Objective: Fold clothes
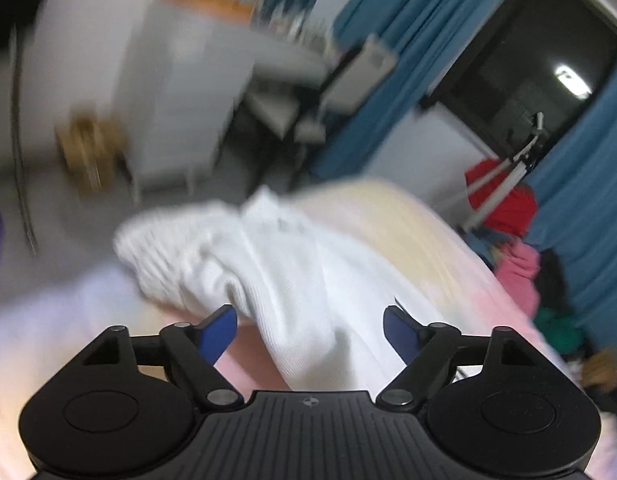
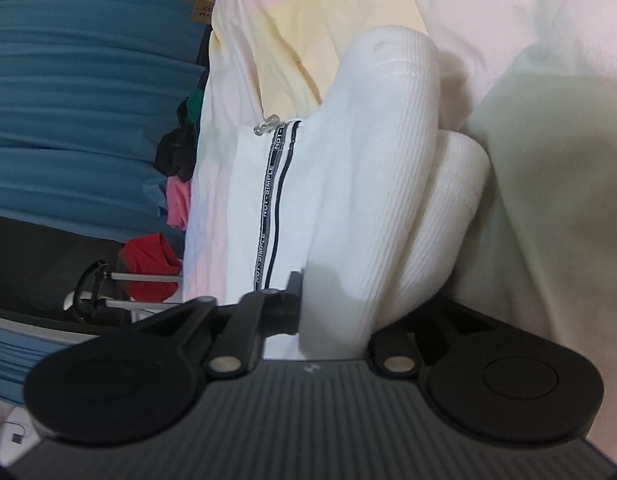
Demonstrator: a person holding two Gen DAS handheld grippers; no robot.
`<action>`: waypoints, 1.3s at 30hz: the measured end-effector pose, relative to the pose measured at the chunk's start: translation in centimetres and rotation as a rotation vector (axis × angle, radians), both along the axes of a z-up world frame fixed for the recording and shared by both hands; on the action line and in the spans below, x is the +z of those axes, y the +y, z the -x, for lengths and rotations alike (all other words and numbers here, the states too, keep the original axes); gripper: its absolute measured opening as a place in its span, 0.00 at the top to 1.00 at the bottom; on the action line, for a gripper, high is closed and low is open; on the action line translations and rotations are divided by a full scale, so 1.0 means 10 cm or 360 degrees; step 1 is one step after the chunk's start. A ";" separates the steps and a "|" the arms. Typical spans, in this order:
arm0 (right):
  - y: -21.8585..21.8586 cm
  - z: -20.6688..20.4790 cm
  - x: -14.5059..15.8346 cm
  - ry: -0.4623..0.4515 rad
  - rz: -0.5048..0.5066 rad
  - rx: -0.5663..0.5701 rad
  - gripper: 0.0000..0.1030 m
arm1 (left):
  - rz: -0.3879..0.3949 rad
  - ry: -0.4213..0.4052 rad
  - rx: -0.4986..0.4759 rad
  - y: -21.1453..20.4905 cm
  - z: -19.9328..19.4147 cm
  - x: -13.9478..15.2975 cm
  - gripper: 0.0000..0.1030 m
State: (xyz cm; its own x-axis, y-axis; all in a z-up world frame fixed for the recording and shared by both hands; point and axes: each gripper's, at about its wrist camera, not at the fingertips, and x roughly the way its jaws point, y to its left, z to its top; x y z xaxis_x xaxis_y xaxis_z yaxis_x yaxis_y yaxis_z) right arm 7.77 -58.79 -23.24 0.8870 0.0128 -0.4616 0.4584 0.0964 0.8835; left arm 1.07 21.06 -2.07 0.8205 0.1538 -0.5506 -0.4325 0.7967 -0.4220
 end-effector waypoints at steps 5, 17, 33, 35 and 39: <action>-0.01 -0.03 -0.02 -0.0057 0.0028 -0.0014 0.56 | -0.0313 -0.0165 -0.0228 -0.63 0.01 0.09 0.07; -0.20 0.06 -0.08 -0.0102 0.0219 -0.0188 0.56 | -0.0614 0.0016 -0.0985 -2.17 -0.88 -0.70 0.06; 0.20 -0.24 0.46 0.0262 0.1007 0.0040 0.83 | -0.0700 0.0160 -0.1060 -2.27 -1.11 -1.07 0.05; 0.35 -0.26 0.67 0.0270 0.1178 0.0034 0.85 | -0.0692 0.0152 -0.1055 -2.26 -1.08 -1.06 0.05; 0.78 -0.31 1.13 0.0263 0.1573 0.0037 0.85 | -0.0684 0.0140 -0.1055 -2.25 -1.07 -1.02 0.05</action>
State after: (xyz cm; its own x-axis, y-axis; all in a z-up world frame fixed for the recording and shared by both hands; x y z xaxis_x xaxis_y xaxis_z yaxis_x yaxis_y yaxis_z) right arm 10.86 -50.95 -11.91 0.8151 -0.4267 -0.3919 0.5570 0.7633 0.3274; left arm 11.79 -1.41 -12.29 0.7715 -0.1376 -0.6211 0.1714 0.9852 -0.0054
